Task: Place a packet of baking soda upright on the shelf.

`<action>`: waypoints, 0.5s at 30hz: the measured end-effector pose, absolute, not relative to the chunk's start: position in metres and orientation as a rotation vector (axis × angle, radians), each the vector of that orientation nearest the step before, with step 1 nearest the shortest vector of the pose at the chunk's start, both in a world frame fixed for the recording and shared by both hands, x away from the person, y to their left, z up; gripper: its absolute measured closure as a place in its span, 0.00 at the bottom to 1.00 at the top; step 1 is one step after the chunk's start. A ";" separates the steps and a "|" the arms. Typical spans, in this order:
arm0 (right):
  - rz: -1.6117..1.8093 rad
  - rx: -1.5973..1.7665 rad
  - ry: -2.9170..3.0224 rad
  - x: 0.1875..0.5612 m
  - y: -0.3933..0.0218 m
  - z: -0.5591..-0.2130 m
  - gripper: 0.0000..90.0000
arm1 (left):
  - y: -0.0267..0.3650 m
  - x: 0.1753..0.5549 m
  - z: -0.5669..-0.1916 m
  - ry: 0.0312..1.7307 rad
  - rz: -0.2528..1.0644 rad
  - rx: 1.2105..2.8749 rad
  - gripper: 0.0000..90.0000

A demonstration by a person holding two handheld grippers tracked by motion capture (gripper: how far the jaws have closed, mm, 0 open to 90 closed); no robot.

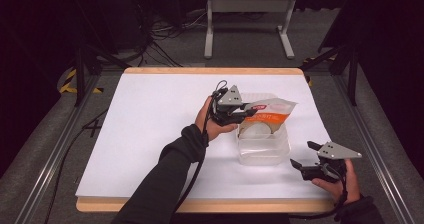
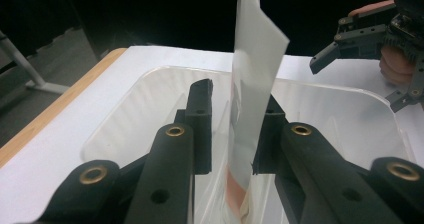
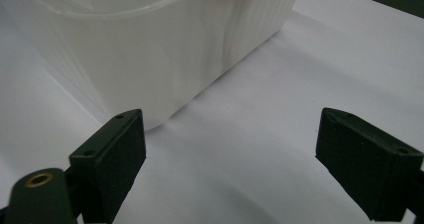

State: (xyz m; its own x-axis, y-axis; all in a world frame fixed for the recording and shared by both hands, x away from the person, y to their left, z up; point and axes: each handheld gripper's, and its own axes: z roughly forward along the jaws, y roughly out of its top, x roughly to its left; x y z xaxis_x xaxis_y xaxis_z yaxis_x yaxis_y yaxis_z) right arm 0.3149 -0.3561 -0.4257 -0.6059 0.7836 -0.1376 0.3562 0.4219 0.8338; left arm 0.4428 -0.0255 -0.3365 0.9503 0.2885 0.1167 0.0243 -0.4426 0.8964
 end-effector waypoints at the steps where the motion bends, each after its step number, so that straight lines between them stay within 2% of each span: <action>1: 1.090 0.962 2.163 0.315 -0.356 -0.426 0.15 | -0.024 0.442 -0.335 0.227 0.316 2.018 0.80; 8: 1.092 0.962 2.163 0.315 -0.356 -0.426 0.15 | -0.013 0.438 -0.331 0.241 0.355 2.038 0.71; 15: 1.091 0.957 2.165 0.315 -0.354 -0.425 0.15 | -0.005 0.434 -0.329 0.256 0.412 2.080 0.55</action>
State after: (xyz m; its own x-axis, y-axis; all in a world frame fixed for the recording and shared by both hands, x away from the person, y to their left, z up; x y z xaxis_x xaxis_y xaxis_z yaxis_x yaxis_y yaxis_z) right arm 0.3147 -0.3544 -0.4254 -0.6094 0.7808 -0.1381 0.3538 0.4236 0.8339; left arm 0.4335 -0.0050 -0.3287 0.9208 0.3423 0.1870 0.0165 -0.5132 0.8581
